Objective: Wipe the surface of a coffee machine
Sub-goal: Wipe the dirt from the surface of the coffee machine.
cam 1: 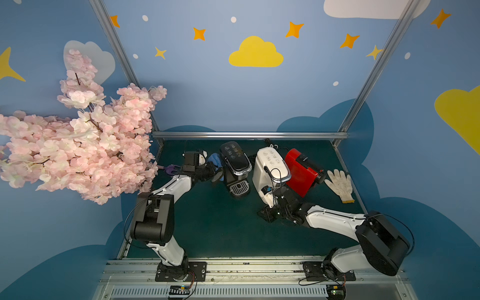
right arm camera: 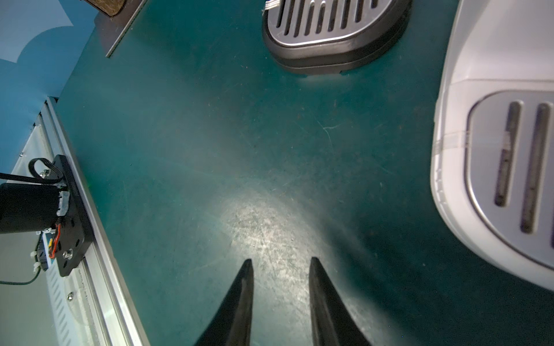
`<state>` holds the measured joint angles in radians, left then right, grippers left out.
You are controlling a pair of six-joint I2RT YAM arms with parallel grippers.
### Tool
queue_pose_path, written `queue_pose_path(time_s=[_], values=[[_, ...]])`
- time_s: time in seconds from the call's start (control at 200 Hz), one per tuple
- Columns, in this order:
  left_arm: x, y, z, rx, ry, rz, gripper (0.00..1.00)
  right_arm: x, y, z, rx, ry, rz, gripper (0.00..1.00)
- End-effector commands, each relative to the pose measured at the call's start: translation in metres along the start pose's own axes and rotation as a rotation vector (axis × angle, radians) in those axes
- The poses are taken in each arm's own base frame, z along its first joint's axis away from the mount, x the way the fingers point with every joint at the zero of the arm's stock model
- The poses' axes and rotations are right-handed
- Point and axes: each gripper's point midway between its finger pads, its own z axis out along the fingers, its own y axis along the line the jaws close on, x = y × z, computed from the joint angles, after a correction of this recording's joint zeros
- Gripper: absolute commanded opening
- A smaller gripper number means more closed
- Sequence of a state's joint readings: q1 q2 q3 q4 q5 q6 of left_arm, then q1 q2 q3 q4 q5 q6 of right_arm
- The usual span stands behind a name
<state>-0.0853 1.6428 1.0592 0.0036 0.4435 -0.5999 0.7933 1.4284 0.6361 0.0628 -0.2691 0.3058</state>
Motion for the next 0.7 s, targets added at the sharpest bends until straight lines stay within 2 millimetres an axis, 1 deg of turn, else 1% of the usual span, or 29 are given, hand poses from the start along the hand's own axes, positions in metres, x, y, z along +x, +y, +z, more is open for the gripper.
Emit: queue_pose_path(time_s=[0.0,0.095,0.165,0.31,0.365,0.415,0.42,0.431,0.451,0.501,0.581,0.696], values=[[-0.010,-0.024,-0.011,0.023,-0.009,0.129,0.03,-0.012,0.001,-0.001,0.006,-0.022,-0.014,0.32],[-0.011,-0.019,-0.008,0.009,-0.001,0.156,0.03,-0.011,0.001,-0.001,0.005,-0.017,-0.019,0.32],[-0.006,-0.011,0.001,0.008,0.032,0.181,0.03,-0.013,0.000,-0.003,0.014,-0.024,-0.023,0.32],[0.015,0.019,0.023,-0.048,0.146,0.215,0.03,-0.013,-0.002,-0.004,0.027,-0.026,-0.029,0.32],[0.023,0.024,0.028,-0.036,0.169,0.222,0.03,-0.013,-0.003,-0.003,0.028,-0.026,-0.029,0.32],[0.027,0.027,0.032,-0.026,0.175,0.223,0.03,-0.008,-0.005,0.000,0.032,-0.006,-0.024,0.32],[0.028,0.027,0.032,-0.024,0.174,0.224,0.03,-0.014,-0.003,-0.001,0.028,-0.017,-0.029,0.32],[0.029,0.028,0.033,-0.023,0.174,0.223,0.03,-0.018,-0.001,-0.001,0.026,-0.023,-0.030,0.32],[0.030,0.029,0.034,-0.020,0.172,0.223,0.03,-0.019,-0.001,-0.001,0.026,-0.023,-0.031,0.32],[0.033,0.031,0.037,-0.012,0.170,0.216,0.03,-0.019,-0.001,0.001,0.029,-0.014,-0.027,0.32],[0.044,0.036,0.043,0.006,0.192,0.204,0.03,-0.018,-0.002,0.003,0.027,-0.005,-0.022,0.32],[0.063,0.049,0.052,-0.001,0.245,0.178,0.03,-0.018,-0.002,0.004,0.025,0.001,-0.020,0.32]])
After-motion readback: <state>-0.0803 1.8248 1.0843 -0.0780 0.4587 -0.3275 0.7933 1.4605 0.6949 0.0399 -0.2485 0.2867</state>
